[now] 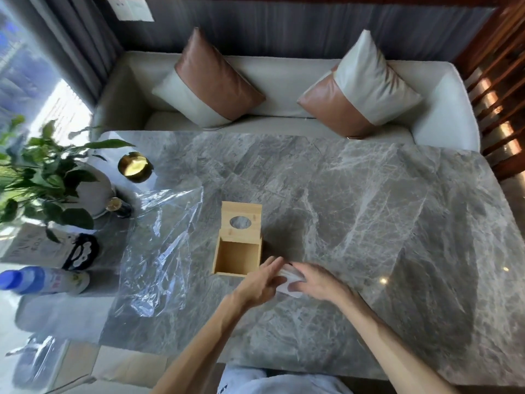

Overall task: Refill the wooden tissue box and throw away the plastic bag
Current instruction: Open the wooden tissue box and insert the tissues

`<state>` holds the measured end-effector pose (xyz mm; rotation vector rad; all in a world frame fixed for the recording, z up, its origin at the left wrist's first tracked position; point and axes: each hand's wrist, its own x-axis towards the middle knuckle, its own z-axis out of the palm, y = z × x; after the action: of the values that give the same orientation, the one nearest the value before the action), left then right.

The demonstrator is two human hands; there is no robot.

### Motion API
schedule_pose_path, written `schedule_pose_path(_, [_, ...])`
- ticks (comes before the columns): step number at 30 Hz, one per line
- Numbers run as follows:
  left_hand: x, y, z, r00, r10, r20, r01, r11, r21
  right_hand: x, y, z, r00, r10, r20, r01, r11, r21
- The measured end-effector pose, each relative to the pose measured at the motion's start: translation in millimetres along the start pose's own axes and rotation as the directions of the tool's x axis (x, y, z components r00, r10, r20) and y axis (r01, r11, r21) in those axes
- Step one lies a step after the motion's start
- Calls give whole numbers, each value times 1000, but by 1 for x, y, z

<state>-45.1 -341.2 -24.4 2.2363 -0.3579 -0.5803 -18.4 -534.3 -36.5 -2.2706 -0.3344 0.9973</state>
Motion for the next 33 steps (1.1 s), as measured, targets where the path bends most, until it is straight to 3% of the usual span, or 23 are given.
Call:
schedule_pose_path(2, [-15,-4,-30,994,-63,-92,46,983,-179,11,-23,-5,998,-10,54,-5,961,276])
schedule_pose_path(3, [-22,-8,-44,973,-153,-175,94,947,-307,16,-33,-5,998,-11,64,-20,885,465])
schedule_pose_path(4, [-28,-15,-56,924,-260,-281,133,906,-402,21,-40,-3,997,16,70,-59,744,666])
schedule_pose_path(6, [-35,-40,-72,776,-438,-453,234,868,-438,32,-52,8,991,70,117,-132,292,947])
schedule_pose_path(7, [-37,-54,-76,733,-507,-454,316,845,-432,36,-58,15,989,70,132,-139,101,985])
schedule_pose_path(8, [-37,-65,-76,724,-568,-392,402,809,-429,40,-64,21,987,80,137,-136,-18,991])
schedule_pose_path(10, [-38,-79,-73,753,-628,-198,491,735,-467,47,-77,33,985,137,106,-92,-103,990])
schedule_pose_path(12, [-40,-84,-66,798,-599,-71,463,684,-564,54,-91,38,978,205,34,-23,-57,998])
schedule_pose_path(13, [-40,-87,-64,810,-584,-62,432,664,-610,58,-98,36,972,234,-19,8,47,999])
schedule_pose_path(15, [-40,-92,-62,826,-561,-48,394,637,-662,63,-115,24,964,225,-145,25,464,886])
schedule_pose_path(17, [-43,-96,-65,874,-485,-22,332,631,-701,71,-134,8,979,116,-169,-11,853,522])
schedule_pose_path(18, [-47,-98,-67,901,-434,3,303,622,-722,76,-144,3,990,77,-120,-43,964,262])
schedule_pose_path(19, [-51,-98,-70,918,-396,31,292,622,-726,82,-154,0,996,74,-48,-75,997,-18])
schedule_pose_path(20, [-53,-99,-74,928,-370,44,286,630,-722,86,-164,-1,996,91,27,-80,961,-264])
schedule_pose_path(22, [-56,-99,-77,936,-347,56,282,645,-711,94,-177,4,979,141,148,-43,849,-527])
schedule_pose_path(27, [-59,-102,-78,936,-344,76,316,724,-613,111,-185,19,943,275,186,-85,743,-663])
schedule_pose_path(33, [-65,-109,-73,936,-333,110,350,862,-368,112,-168,40,890,374,259,-171,802,-572])
